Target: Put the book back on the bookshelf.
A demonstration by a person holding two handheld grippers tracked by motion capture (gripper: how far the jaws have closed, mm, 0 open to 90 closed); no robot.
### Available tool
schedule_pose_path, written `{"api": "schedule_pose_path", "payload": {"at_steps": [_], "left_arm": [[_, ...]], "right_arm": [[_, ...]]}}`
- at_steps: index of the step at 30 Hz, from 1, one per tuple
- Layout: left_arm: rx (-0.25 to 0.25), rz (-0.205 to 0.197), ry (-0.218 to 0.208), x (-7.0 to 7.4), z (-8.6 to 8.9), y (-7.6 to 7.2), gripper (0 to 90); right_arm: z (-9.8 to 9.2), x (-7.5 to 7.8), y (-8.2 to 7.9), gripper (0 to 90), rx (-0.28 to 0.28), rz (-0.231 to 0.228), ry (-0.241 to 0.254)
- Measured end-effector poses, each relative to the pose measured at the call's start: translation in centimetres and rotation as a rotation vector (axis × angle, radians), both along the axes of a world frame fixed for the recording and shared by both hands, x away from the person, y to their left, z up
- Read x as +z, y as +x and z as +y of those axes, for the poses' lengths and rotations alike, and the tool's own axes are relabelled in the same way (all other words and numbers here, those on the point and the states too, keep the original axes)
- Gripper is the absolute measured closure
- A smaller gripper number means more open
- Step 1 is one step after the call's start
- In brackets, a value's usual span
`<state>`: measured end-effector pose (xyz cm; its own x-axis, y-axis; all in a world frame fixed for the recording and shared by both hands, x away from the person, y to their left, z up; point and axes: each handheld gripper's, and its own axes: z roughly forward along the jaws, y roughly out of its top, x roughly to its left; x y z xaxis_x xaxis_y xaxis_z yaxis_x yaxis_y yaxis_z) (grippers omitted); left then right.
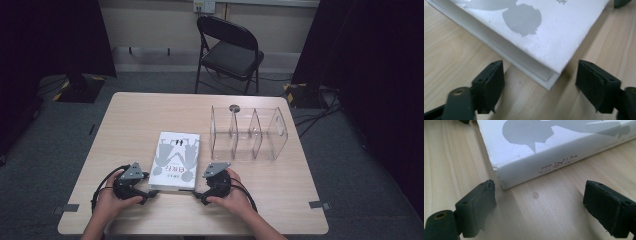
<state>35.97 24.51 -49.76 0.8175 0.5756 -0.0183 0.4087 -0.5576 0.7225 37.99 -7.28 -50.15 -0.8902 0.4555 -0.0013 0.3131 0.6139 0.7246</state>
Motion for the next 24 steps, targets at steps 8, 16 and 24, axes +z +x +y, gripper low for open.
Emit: {"api": "schedule_pose_path", "payload": {"at_steps": [8, 16, 24], "left_arm": [[-0.011, -0.013, 0.020, 0.3, -1.0, 0.7, 32.4], [-0.005, -0.014, 0.060, 0.6, -1.4, 0.7, 32.2], [0.054, -0.020, 0.070, 0.6, -2.5, -0.1, 30.8]], "right_arm": [[0.8, 0.0, 0.2, 10.5, 0.017, -0.003, -0.001], [1.5, 0.0, 0.2, 11.0, 0.045, -0.008, 0.003], [1.6, -0.1, 0.2, 10.8, 0.042, -0.005, 0.010]]}}
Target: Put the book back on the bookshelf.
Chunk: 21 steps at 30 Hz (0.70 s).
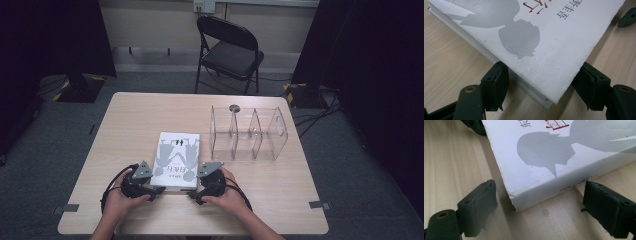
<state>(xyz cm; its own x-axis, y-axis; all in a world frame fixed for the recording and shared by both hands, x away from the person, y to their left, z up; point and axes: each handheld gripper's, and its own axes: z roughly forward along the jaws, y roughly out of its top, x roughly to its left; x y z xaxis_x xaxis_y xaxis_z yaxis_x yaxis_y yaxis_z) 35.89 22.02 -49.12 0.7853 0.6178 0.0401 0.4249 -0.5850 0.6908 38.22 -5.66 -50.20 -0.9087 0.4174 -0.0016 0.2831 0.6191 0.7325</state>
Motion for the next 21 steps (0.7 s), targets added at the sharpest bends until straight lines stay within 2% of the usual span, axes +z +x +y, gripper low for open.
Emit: {"api": "schedule_pose_path", "payload": {"at_steps": [4, 5, 7, 10, 11, 12, 13, 14, 15, 17, 19, 21], "left_arm": [[0.011, 0.008, -0.006, 0.0, -0.2, 0.0, 31.0], [0.003, 0.009, 0.024, 0.2, -0.2, 0.1, 31.0], [0.006, 0.004, 0.053, 0.5, -0.6, 0.0, 31.2], [0.018, -0.008, 0.068, 0.7, -1.1, -0.3, 31.3], [0.037, -0.014, 0.037, 0.8, -1.2, -0.4, 31.6], [0.029, -0.022, 0.050, 1.1, -1.1, -0.4, 31.6], [0.036, -0.032, 0.023, 1.3, -1.2, -0.6, 31.8], [0.025, -0.050, 0.033, 1.9, -1.1, -0.7, 31.8], [0.030, -0.059, 0.013, 2.2, -1.2, -0.8, 31.8], [0.041, -0.056, -0.003, 2.5, -1.3, -0.8, 31.9], [0.033, -0.054, 0.008, 2.5, -1.2, -0.7, 32.0], [0.035, -0.053, 0.003, 2.5, -1.2, -0.7, 32.1]], "right_arm": [[0.0, 0.0, 0.0, 10.9, 0.000, -0.001, 0.000], [0.0, 0.0, 0.0, 10.9, 0.001, -0.003, -0.001], [0.0, 0.0, 0.0, 10.7, 0.002, -0.005, -0.002], [0.0, 0.0, 0.0, 10.4, -0.001, -0.004, -0.002], [-0.1, 0.1, 0.0, 10.3, -0.009, 0.000, -0.008], [-0.1, 0.1, 0.0, 10.3, -0.009, 0.000, -0.008], [-0.1, 0.1, 0.0, 10.4, -0.010, 0.003, -0.005], [-0.1, 0.1, 0.0, 10.4, -0.010, 0.003, -0.005], [-0.1, 0.0, 0.1, 10.3, -0.012, 0.001, -0.005], [-0.2, 0.0, 0.1, 10.3, -0.013, -0.001, -0.006], [-0.2, 0.0, 0.1, 10.4, -0.015, -0.003, -0.006], [-0.2, 0.0, 0.1, 10.5, -0.015, -0.001, -0.005]]}}
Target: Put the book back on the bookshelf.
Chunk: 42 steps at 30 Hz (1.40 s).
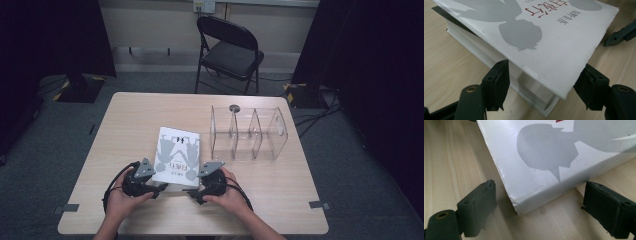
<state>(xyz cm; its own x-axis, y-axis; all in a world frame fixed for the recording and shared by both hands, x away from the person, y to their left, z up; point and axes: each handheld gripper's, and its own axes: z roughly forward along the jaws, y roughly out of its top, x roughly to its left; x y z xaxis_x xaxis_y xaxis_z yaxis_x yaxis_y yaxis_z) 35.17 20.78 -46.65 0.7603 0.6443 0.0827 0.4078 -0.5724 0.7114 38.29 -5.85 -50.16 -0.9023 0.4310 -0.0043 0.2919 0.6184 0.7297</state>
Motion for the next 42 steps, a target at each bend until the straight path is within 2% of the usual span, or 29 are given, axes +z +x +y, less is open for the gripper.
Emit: {"api": "schedule_pose_path", "payload": {"at_steps": [2, 3, 4, 7, 8, 9, 10, 11, 14, 16, 18, 19, 21, 23, 24, 25, 28, 30, 31, 33, 35, 36, 38, 39, 40, 42], "left_arm": [[0.005, -0.004, -0.008, 0.1, 0.0, 0.0, 32.3], [0.003, -0.005, -0.022, 0.0, 0.0, 0.0, 35.4], [0.002, -0.007, -0.017, 0.1, 0.0, 0.0, 35.4], [0.001, -0.029, -0.029, 0.2, -0.2, -0.1, 36.6], [0.013, -0.029, -0.047, 0.1, -0.3, -0.1, 37.5], [0.001, -0.033, -0.028, 0.2, -0.1, -0.1, 37.5], [-0.004, -0.034, -0.024, 0.2, 0.0, 0.0, 41.7], [-0.003, -0.036, -0.029, 0.2, 0.0, -0.1, 41.7], [-0.008, -0.030, -0.033, 0.2, 0.2, -0.1, 44.7], [-0.009, -0.034, -0.017, 0.2, 0.3, 0.0, 44.9], [-0.009, -0.025, -0.034, 0.1, 0.3, 0.0, 45.1], [-0.009, -0.028, -0.021, 0.2, 0.3, 0.0, 45.2], [-0.010, -0.025, -0.038, 0.1, 0.3, 0.0, 45.2], [-0.009, -0.022, -0.042, 0.2, 0.3, 0.0, 45.1], [0.004, -0.019, -0.062, 0.1, 0.2, 0.0, 45.1], [-0.001, -0.020, -0.046, 0.2, 0.2, 0.0, 45.1], [0.004, -0.025, -0.034, 0.4, 0.1, -0.1, 45.6], [0.004, -0.018, -0.048, 0.4, 0.1, -0.1, 45.6], [0.007, -0.016, -0.040, 0.5, 0.1, -0.1, 45.6], [0.005, -0.020, -0.047, 0.6, 0.0, 0.0, 45.6], [0.009, -0.021, -0.036, 0.8, -0.2, -0.1, 45.7], [0.002, -0.019, -0.049, 0.8, -0.2, -0.1, 45.9], [-0.005, -0.016, -0.045, 0.9, -0.4, -0.1, 47.1], [-0.007, -0.016, -0.038, 1.0, -0.4, -0.1, 47.5], [-0.013, -0.014, -0.048, 0.9, -0.4, 0.0, 47.7], [-0.009, -0.013, -0.035, 1.1, -0.5, -0.1, 47.8]], "right_arm": [[0.0, 0.0, 0.0, 10.4, -0.003, 0.001, -0.001], [0.0, 0.0, 0.0, 10.3, -0.019, 0.002, -0.002], [0.0, 0.0, 0.0, 10.3, -0.019, 0.002, -0.002], [-0.1, 0.0, 0.1, 10.2, -0.024, 0.003, -0.002], [-0.1, 0.0, 0.1, 10.2, -0.028, 0.002, -0.002], [-0.1, 0.0, 0.1, 10.2, -0.028, 0.002, -0.002], [0.0, 0.0, 0.1, 10.3, -0.037, 0.002, -0.003], [0.0, 0.0, 0.1, 10.3, -0.037, 0.002, -0.003], [-0.1, 0.0, 0.0, 11.1, -0.039, -0.022, -0.006], [-0.1, 0.2, 0.0, 12.6, -0.059, -0.041, 0.004], [0.0, 0.3, -0.1, 12.5, -0.059, -0.057, -0.008], [0.1, 0.5, -0.3, 12.4, -0.062, -0.071, -0.011], [0.0, 0.8, -0.5, 12.6, -0.058, -0.095, -0.003], [0.0, 1.4, -0.7, 12.5, -0.053, -0.090, 0.018], [0.1, 1.6, -0.8, 12.2, -0.051, -0.089, 0.023], [0.2, 1.7, -0.8, 12.0, -0.048, -0.099, 0.031], [0.6, 1.9, -0.7, 10.5, -0.059, -0.099, 0.037], [0.7, 1.9, -0.6, 10.3, -0.078, -0.098, 0.054], [0.9, 1.9, -0.7, 10.3, -0.096, -0.100, 0.055], [1.2, 2.1, -0.8, 10.3, -0.097, -0.136, 0.054], [1.7, 2.3, -1.0, 10.4, -0.092, -0.155, 0.040], [2.0, 2.4, -1.0, 10.4, -0.087, -0.163, 0.045], [2.6, 2.6, -1.1, 10.3, -0.087, -0.179, 0.027], [3.0, 2.6, -1.1, 10.3, -0.067, -0.204, 0.029], [3.3, 2.6, -1.1, 10.1, -0.068, -0.222, 0.022], [3.9, 2.5, -1.1, 10.2, -0.057, -0.267, 0.002]]}}
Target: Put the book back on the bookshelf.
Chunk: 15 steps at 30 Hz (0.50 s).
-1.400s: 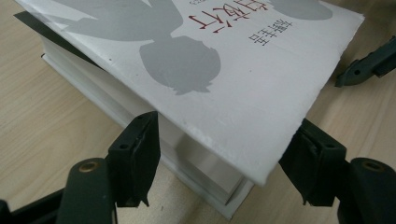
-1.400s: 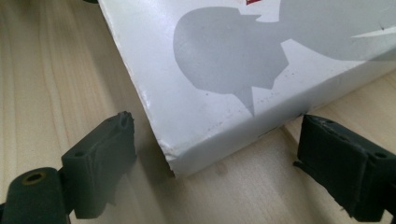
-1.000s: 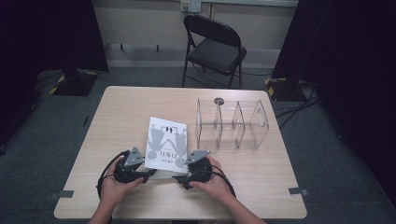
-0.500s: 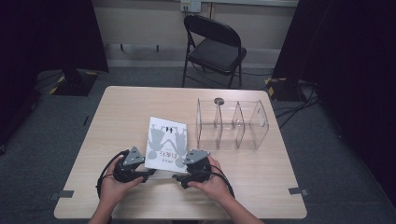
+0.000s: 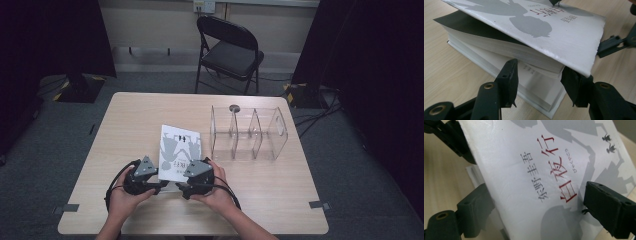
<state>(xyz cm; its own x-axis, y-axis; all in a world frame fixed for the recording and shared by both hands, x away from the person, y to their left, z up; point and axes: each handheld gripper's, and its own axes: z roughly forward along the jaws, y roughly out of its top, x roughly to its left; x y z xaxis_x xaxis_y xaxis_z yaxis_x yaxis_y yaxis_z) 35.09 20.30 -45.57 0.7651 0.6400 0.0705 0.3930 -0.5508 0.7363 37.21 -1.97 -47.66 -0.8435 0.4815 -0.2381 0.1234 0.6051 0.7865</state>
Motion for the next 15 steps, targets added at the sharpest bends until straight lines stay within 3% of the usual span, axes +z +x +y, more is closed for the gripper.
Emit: {"api": "schedule_pose_path", "payload": {"at_steps": [2, 8, 11, 12, 15], "left_arm": [[-0.001, 0.002, 0.004, 0.0, -0.1, 0.0, 47.8], [-0.008, -0.009, 0.019, 0.3, -0.4, -0.1, 48.3], [-0.013, -0.006, 0.015, 0.2, -0.6, 0.0, 48.4], [-0.017, -0.003, 0.032, 0.2, -0.6, -0.1, 48.5], [-0.021, 0.000, 0.018, 0.2, -0.3, 0.1, 51.0]], "right_arm": [[0.5, -0.4, -0.1, 10.1, -0.010, -0.060, -0.012], [1.0, -0.7, -0.2, 10.7, -0.035, -0.099, -0.022], [1.2, -1.1, -0.2, 11.7, -0.040, -0.154, -0.032], [1.2, -1.3, -0.3, 11.9, -0.044, -0.169, -0.031], [1.0, -1.6, -0.3, 16.5, -0.044, -0.196, -0.026]]}}
